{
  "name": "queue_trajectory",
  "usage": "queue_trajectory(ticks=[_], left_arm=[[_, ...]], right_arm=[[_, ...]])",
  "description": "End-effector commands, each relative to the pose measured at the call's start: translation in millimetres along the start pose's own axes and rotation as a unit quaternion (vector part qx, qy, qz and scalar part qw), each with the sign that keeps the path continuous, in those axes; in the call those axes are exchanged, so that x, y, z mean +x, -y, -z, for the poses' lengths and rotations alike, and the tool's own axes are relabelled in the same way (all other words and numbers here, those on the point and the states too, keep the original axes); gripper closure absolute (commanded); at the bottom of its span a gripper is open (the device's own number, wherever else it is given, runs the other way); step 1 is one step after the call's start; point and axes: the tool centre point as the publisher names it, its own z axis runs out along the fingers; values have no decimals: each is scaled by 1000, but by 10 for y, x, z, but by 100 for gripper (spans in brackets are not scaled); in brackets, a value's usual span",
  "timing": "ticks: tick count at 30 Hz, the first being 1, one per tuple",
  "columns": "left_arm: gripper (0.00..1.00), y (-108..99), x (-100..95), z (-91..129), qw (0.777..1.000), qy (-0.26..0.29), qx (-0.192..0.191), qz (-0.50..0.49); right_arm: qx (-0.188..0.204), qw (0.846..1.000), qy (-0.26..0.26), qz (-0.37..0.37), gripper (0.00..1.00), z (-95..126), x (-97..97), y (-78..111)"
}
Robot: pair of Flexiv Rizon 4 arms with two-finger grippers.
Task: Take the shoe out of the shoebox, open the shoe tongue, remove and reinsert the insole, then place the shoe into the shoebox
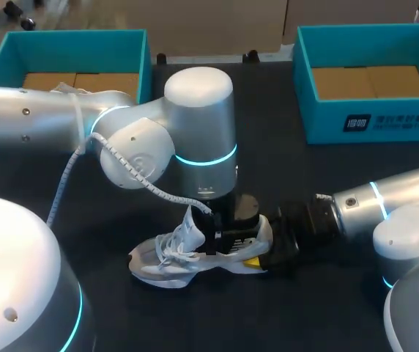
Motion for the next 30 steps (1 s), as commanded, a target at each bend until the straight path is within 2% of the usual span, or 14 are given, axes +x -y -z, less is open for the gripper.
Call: queue_trajectory(ticks=[1,15,24,30], left_arm=[[65,51,-12,-58,1000,10,-4,1],[59,73,-226,-248,996,83,-27,10],[66,9,-479,-255,992,113,-46,38],[85,-44,-617,-226,990,119,-49,60]], right_arm=[[2,1000,1,0,100,-31,5,6],[2,1000,1,0,100,-31,5,6],[2,1000,1,0,100,-31,5,6],[2,1000,1,0,100,-31,5,6]])
